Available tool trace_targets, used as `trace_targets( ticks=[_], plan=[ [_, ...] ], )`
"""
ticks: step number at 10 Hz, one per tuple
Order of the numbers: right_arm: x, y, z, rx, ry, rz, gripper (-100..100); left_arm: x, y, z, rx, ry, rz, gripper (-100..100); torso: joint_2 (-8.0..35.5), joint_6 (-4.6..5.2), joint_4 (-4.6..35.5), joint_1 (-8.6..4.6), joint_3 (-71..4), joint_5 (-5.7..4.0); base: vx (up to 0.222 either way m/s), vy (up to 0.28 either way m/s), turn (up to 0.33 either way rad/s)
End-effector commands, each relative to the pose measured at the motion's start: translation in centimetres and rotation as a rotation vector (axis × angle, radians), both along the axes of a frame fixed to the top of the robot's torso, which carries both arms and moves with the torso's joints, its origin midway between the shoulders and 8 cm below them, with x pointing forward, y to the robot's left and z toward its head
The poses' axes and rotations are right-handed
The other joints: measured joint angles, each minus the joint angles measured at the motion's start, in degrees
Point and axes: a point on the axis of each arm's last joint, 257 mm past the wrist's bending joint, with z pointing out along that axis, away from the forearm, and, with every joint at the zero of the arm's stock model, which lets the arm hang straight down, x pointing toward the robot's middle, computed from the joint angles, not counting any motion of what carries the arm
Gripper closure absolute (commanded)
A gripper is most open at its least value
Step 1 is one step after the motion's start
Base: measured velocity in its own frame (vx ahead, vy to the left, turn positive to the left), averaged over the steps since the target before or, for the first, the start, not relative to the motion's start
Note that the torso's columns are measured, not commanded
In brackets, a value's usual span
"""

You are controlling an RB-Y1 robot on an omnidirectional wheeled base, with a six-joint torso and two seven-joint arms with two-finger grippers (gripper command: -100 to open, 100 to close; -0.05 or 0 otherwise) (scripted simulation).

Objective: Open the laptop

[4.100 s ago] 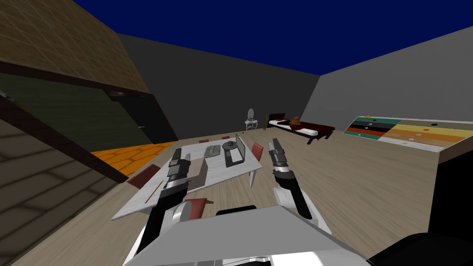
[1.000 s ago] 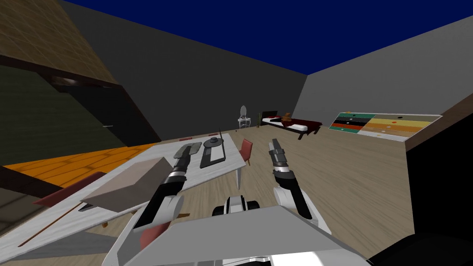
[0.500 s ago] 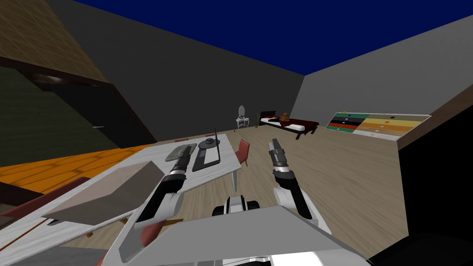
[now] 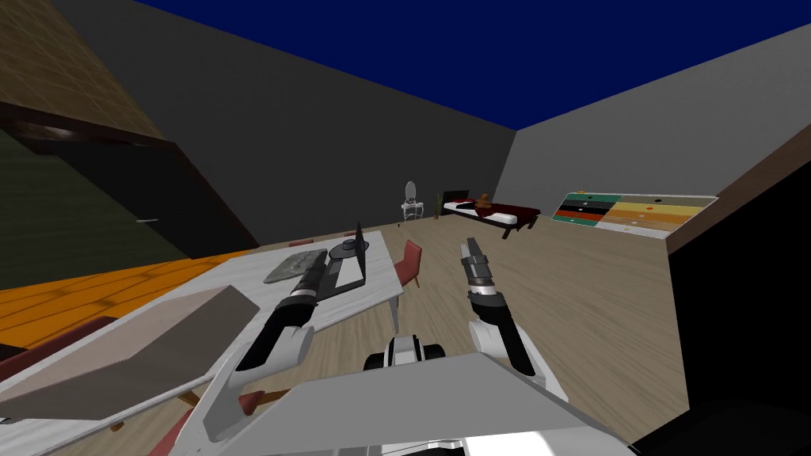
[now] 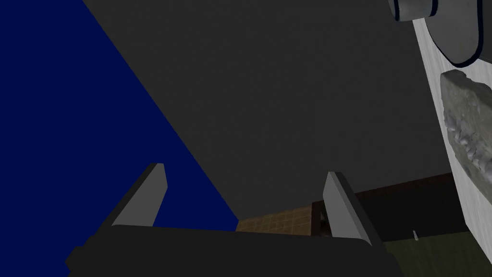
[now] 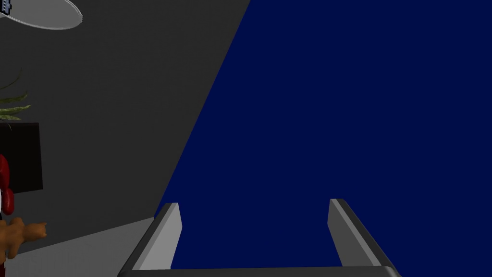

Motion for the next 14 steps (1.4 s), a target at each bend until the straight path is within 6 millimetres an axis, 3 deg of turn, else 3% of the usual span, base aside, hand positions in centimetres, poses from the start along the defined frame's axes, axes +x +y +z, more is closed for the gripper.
trace_targets(
  ticks=[1, 9, 12, 13, 14],
  plan=[
    [0.0, 0.0, 0.0, 0.0, 0.0, 0.0, 0, 0.3, 0.9, -0.9, 0.014, 0.049, 0.033, -100, 0.0, 0.0, 0.0, -0.07, 0.0, -0.01, 0.069, -0.133, -0.033],
    [0.0, 0.0, 0.0, 0.0, 0.0, 0.0, 0, 0.5, 3.0, -3.5, -0.015, 0.171, 0.13, -100, -0.1, 0.09, -0.1, -0.02, -0.1, 0.02, 0.055, -0.12, -0.037],
    [0.0, 0.0, 0.0, 0.0, 0.0, 0.0, 0, 0.4, 2.9, -2.9, -0.006, 0.161, 0.126, -100, -0.1, 0.0, 0.0, 0.29, 0.0, 0.08, 0.061, -0.003, -0.015],
    [0.0, 0.0, 0.0, 0.0, 0.0, 0.0, 0, 0.4, 2.9, -2.9, -0.006, 0.162, 0.126, 100, 0.0, -0.01, 0.0, 0.13, 0.0, 0.06, 0.013, 0.003, -0.01],
    [0.0, 0.0, 0.0, 0.0, 0.0, 0.0, 0, 0.9, 2.3, -2.8, -0.078, 0.134, 0.108, 100, 0.1, -0.08, -0.1, 0.08, 0.1, 0.12, -0.008, 0.061, 0.04]
  ],
)
